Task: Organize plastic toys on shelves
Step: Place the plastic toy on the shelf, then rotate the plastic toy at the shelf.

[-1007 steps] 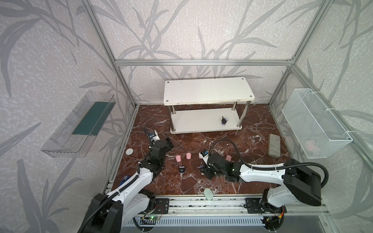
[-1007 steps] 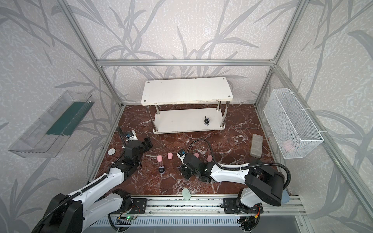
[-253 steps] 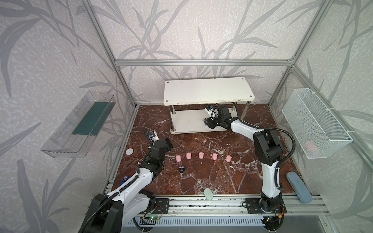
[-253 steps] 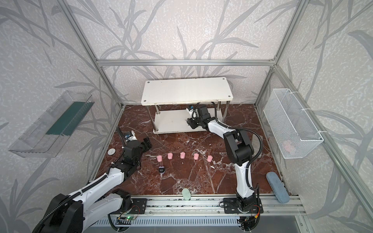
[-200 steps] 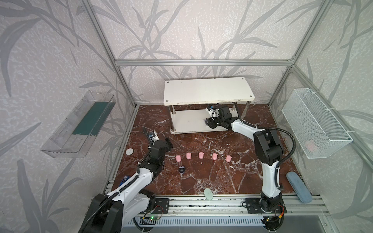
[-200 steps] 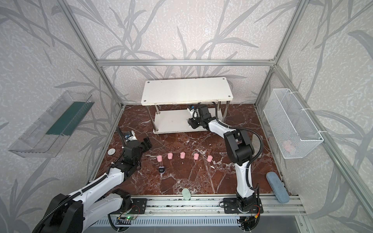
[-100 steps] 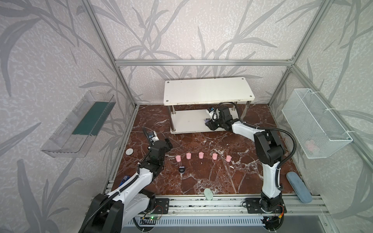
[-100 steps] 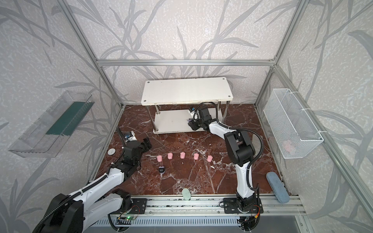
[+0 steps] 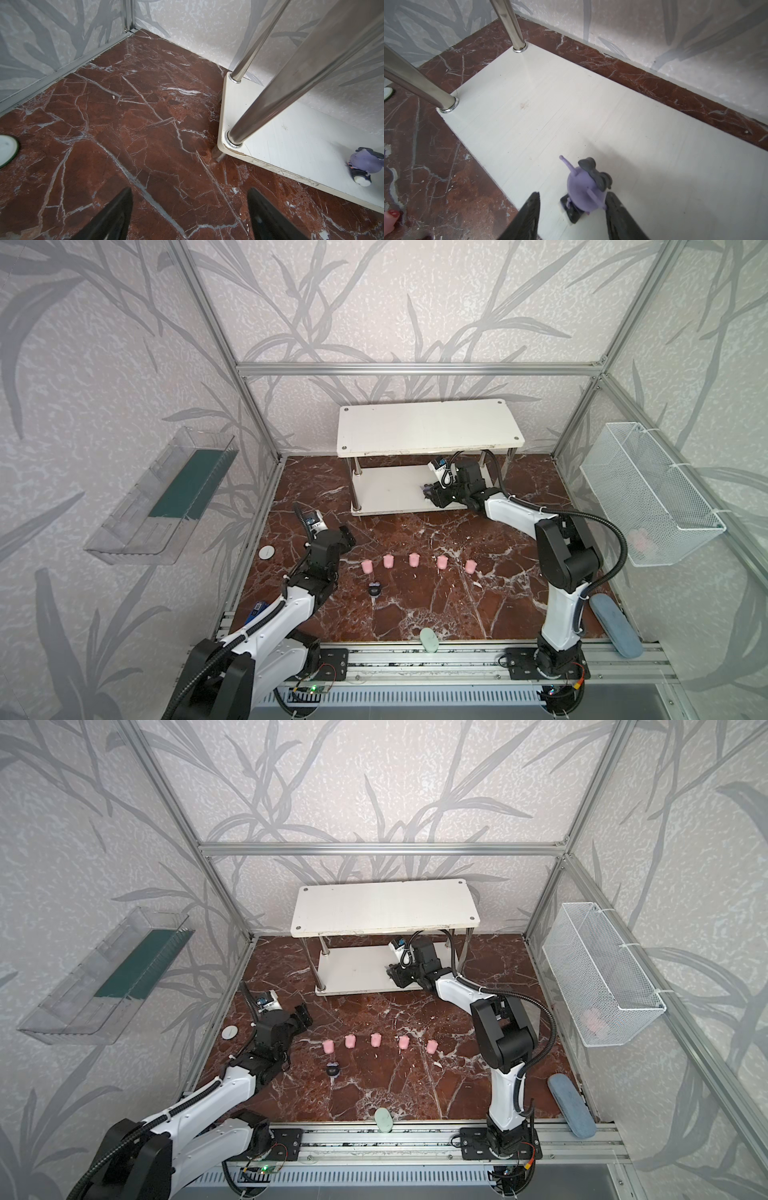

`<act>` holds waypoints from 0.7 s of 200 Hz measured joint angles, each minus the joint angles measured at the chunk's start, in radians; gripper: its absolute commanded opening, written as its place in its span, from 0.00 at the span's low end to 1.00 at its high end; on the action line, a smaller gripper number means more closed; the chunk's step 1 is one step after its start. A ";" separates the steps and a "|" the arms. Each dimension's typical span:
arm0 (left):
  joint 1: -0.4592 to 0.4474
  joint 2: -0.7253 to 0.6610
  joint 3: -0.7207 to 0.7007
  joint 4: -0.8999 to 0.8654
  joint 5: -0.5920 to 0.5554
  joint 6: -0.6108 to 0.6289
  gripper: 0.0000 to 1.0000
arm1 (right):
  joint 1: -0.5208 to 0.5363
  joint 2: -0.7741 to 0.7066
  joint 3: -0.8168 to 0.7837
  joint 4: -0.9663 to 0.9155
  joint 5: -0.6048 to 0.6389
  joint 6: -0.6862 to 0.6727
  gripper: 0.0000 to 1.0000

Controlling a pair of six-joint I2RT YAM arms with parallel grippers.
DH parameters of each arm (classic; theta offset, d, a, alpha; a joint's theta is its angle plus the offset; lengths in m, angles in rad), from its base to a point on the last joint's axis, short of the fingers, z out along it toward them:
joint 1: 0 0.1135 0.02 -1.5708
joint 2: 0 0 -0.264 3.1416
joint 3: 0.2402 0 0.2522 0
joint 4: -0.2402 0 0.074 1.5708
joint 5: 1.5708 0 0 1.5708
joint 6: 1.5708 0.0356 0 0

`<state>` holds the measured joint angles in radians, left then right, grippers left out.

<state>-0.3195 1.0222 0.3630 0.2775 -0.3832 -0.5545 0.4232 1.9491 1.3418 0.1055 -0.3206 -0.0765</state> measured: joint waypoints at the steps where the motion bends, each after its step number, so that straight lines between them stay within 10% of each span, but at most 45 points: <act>1: 0.000 0.000 0.000 0.000 0.000 0.000 0.84 | 0.000 -0.001 -0.001 0.000 -0.001 0.000 0.52; 140: 0.000 0.024 -0.005 0.008 0.016 -0.005 0.84 | 0.000 -0.153 -0.167 0.106 -0.048 0.080 0.52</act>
<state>-0.3195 1.0462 0.3584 0.2855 -0.3672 -0.5591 0.4232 1.7962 1.1744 0.2111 -0.3691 0.0040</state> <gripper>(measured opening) 0.844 0.523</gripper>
